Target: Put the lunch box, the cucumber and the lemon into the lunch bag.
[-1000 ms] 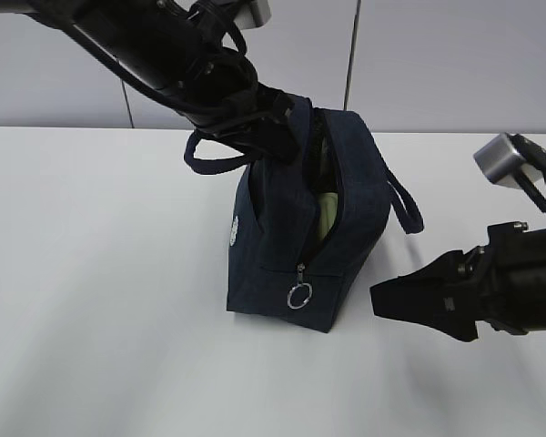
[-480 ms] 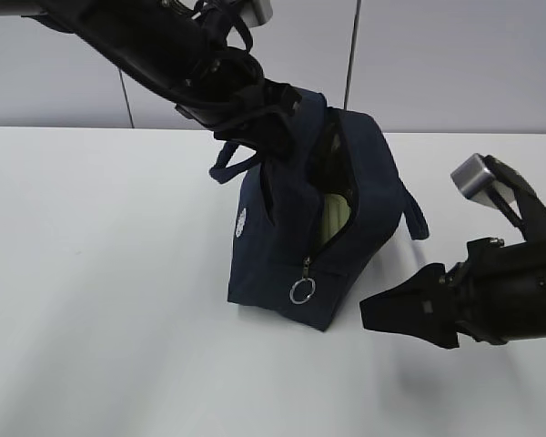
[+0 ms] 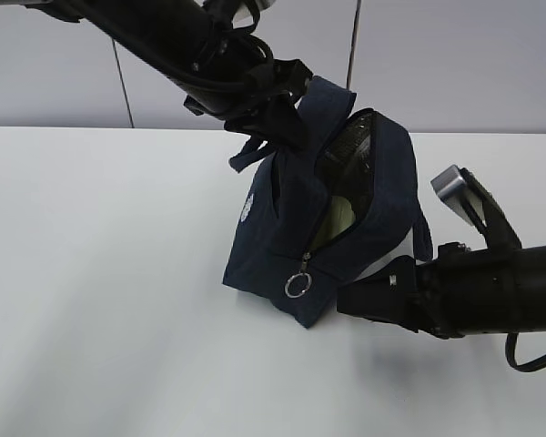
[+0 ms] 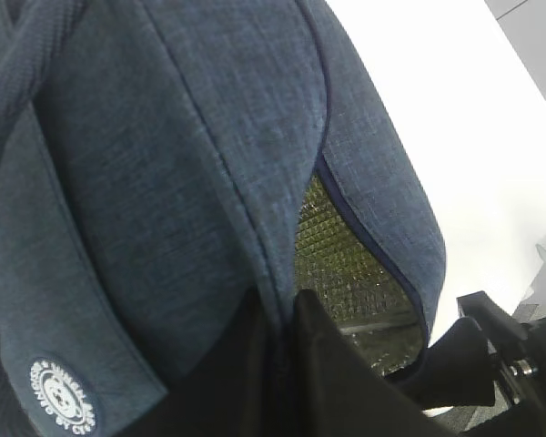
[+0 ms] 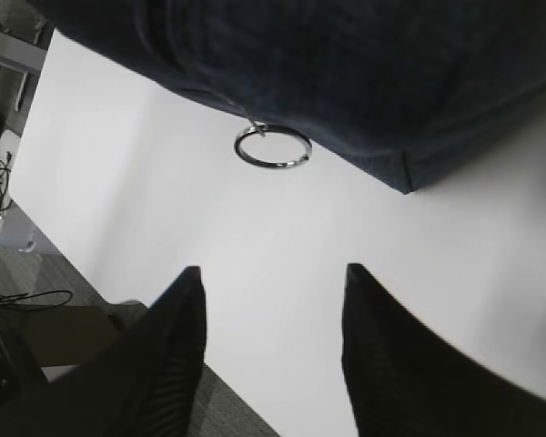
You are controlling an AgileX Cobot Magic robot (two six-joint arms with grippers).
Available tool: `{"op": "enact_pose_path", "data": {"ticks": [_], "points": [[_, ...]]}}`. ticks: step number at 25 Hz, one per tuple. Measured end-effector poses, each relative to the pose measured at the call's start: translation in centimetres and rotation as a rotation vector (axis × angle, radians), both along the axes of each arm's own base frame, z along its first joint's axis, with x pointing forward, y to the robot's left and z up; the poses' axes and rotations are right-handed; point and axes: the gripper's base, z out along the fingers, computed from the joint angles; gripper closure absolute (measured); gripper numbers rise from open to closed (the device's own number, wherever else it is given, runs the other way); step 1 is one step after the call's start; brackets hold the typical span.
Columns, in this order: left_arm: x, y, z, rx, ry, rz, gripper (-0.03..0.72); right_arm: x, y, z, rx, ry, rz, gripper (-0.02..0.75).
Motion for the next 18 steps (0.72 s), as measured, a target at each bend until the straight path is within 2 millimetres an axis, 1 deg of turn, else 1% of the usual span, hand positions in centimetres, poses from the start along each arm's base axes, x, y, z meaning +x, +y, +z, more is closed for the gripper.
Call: {"op": "enact_pose_path", "data": {"ticks": [5, 9, 12, 15, 18], "points": [[0.0, 0.0, 0.0, -0.001, 0.003, 0.003, 0.678, 0.0, 0.7, -0.6, 0.044, 0.017, 0.028, 0.378], [0.0, 0.0, 0.0, 0.0, 0.004, 0.003, 0.678, -0.7, 2.0, -0.2, 0.084, -0.037, 0.138, 0.412], [-0.1, 0.0, -0.1, 0.008, 0.007, -0.003, 0.678, -0.8, 2.2, 0.1, 0.112, -0.034, 0.154, 0.419], [-0.1, 0.1, 0.0, 0.013, 0.008, -0.009, 0.679, -0.9, 2.3, 0.0, 0.149, 0.026, 0.131, 0.421], [-0.1, 0.1, 0.0, 0.014, 0.007, -0.011, 0.679, -1.0, 2.4, 0.2, 0.171, 0.02, 0.153, 0.421]]}}
